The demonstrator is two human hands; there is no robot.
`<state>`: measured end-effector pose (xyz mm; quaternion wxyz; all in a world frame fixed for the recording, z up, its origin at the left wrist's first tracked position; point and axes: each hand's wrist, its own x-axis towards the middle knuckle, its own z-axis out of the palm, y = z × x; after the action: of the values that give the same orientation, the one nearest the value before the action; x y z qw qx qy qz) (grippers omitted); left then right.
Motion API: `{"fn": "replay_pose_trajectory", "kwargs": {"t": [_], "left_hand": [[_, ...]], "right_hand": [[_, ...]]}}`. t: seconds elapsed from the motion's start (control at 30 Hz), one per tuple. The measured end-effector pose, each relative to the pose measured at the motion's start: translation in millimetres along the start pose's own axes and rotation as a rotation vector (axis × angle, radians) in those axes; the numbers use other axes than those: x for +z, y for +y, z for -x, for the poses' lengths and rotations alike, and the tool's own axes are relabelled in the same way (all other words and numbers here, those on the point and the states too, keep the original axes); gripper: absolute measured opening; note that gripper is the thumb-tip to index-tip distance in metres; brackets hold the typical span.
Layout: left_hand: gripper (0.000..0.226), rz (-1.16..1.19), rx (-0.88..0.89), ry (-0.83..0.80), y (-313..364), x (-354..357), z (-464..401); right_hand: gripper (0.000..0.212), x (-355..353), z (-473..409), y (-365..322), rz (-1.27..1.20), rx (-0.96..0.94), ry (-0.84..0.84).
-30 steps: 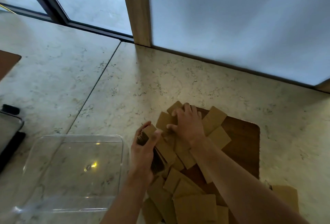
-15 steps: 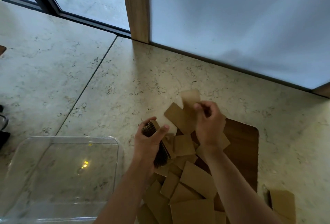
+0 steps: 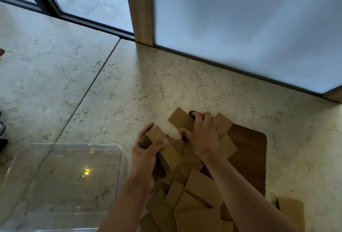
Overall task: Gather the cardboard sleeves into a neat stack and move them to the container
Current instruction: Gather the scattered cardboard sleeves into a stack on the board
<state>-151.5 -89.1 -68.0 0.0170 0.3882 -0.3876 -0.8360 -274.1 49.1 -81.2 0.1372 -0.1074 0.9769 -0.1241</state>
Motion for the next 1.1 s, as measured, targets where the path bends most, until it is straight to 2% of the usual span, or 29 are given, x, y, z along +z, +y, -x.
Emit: {"fn": "replay_pose_trajectory", "kwargs": {"t": [0.03, 0.07, 0.17, 0.23, 0.3, 0.33, 0.37, 0.4, 0.47, 0.57, 0.63, 0.7, 0.77, 0.83, 0.87, 0.93, 1.03, 1.1], "left_hand": [[0.061, 0.004, 0.018, 0.003, 1, 0, 1], [0.062, 0.007, 0.031, 0.011, 2, 2, 1], [0.061, -0.02, 0.069, 0.027, 6, 9, 2], [0.068, -0.051, 0.078, -0.006, 6, 17, 2], [0.074, -0.069, 0.06, -0.037, 4, 25, 1], [0.067, -0.103, 0.059, -0.041, 1, 31, 1], [0.056, -0.142, 0.064, -0.031, -2, 34, -1], [0.049, -0.166, 0.063, -0.011, -6, 36, -2], [0.046, -0.16, 0.041, -0.013, -10, 34, -2], [0.045, -0.176, 0.014, -0.052, -10, 32, 3], [0.045, -0.173, -0.011, -0.058, -10, 32, 6], [0.044, -0.172, -0.026, -0.066, -9, 33, 8], [0.044, -0.198, -0.019, -0.063, -8, 33, 11], [0.049, -0.195, -0.038, -0.086, -5, 32, 12], [0.054, -0.2, -0.054, -0.115, -4, 31, 13], [0.06, -0.248, -0.095, -0.188, -5, 31, 16], [0.048, -0.294, -0.161, -0.282, -15, 31, 20], [0.049, -0.337, -0.149, -0.259, -25, 29, 23]], "right_hand": [[0.059, 0, 0, 1, -0.061, -0.017, 0.016], [0.048, -5, -2, 3, -0.227, 0.011, 0.054], [0.023, -28, -1, 11, -0.896, 0.263, 0.162], [0.014, -31, 18, 8, -1.051, 0.338, 0.109], [0.013, -21, 43, -3, -1.018, 0.254, -0.064], [0.017, -18, 51, -2, -0.993, 0.22, -0.108], [0.022, -16, 52, 3, -0.973, 0.211, -0.069], [0.026, -17, 45, 13, -0.905, 0.238, 0.041], [0.043, -24, 22, 43, -0.623, 0.32, 0.24], [0.076, -33, -4, 76, -0.156, 0.33, 0.064], [0.071, -33, -13, 89, -0.08, 0.259, 0.026], [0.051, -39, -21, 101, -0.273, 0.227, 0.131], [0.034, -52, -22, 109, -0.669, 0.304, 0.267], [0.025, -67, -15, 111, -0.934, 0.309, 0.368], [0.021, -75, -6, 108, -1.005, 0.257, 0.352], [0.019, -82, 24, 87, -1.073, 0.139, 0.18], [0.011, -51, 76, 39, -1.043, 0.084, -0.133], [0.019, -30, 96, 16, -1.129, 0.12, -0.147]]}}
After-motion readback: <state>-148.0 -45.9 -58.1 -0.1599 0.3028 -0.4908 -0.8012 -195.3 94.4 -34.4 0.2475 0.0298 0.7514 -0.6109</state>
